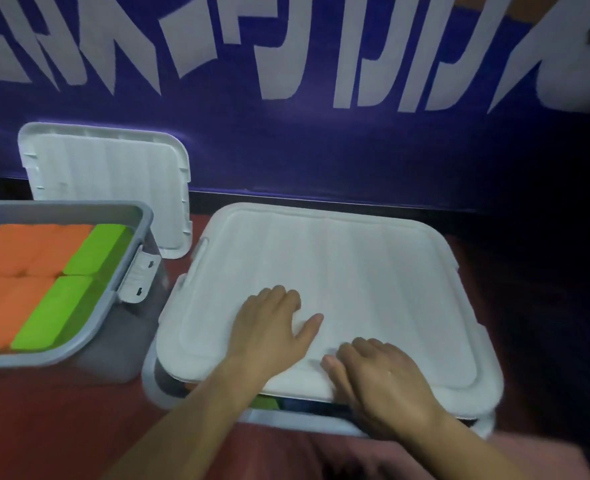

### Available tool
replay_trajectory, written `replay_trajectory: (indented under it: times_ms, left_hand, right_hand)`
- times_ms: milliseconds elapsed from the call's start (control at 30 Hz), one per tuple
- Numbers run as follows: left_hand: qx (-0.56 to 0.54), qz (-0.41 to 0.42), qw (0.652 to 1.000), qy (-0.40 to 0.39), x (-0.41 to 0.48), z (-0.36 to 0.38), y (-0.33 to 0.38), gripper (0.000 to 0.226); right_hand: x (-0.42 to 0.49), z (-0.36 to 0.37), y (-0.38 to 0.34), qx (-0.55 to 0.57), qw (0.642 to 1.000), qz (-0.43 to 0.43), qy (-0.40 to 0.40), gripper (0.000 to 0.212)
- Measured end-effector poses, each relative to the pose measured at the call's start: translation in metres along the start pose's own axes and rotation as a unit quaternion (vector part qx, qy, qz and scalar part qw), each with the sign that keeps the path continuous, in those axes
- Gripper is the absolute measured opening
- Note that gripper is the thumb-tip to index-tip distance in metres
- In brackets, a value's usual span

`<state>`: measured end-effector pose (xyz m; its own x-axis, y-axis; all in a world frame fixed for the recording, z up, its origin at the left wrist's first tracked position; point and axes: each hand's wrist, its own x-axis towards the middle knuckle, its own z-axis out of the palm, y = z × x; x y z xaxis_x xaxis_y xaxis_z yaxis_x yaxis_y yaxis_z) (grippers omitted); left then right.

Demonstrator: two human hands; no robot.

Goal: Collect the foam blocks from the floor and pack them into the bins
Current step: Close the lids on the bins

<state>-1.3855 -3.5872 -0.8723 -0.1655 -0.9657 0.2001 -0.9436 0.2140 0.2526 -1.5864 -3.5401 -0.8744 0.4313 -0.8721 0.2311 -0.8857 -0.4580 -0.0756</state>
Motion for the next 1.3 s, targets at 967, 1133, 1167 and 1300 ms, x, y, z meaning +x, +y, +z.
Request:
replay_trajectory:
  times_ms: [967,1133,1167,1300]
  left_hand:
    - [0.099,0.033,0.981,-0.165,0.003,0.052,0.087,0.08]
    - [0.106,0.017,0.98,-0.169,0.0,0.051,0.075,0.082]
    - [0.102,0.015,0.98,-0.168,0.001,0.051,0.076,0.083]
    - [0.092,0.027,0.981,-0.169,0.0,0.051,0.078,0.089]
  right_hand:
    - [-0.045,-0.013,0.142,0.287,0.826,0.474,-0.101,0.063]
    - [-0.032,-0.004,0.139,0.303,0.798,0.516,-0.073,0.066]
    - [-0.03,-0.004,0.138,0.304,0.792,0.525,-0.067,0.066]
    - [-0.027,-0.011,0.139,0.303,0.782,0.542,-0.061,0.058]
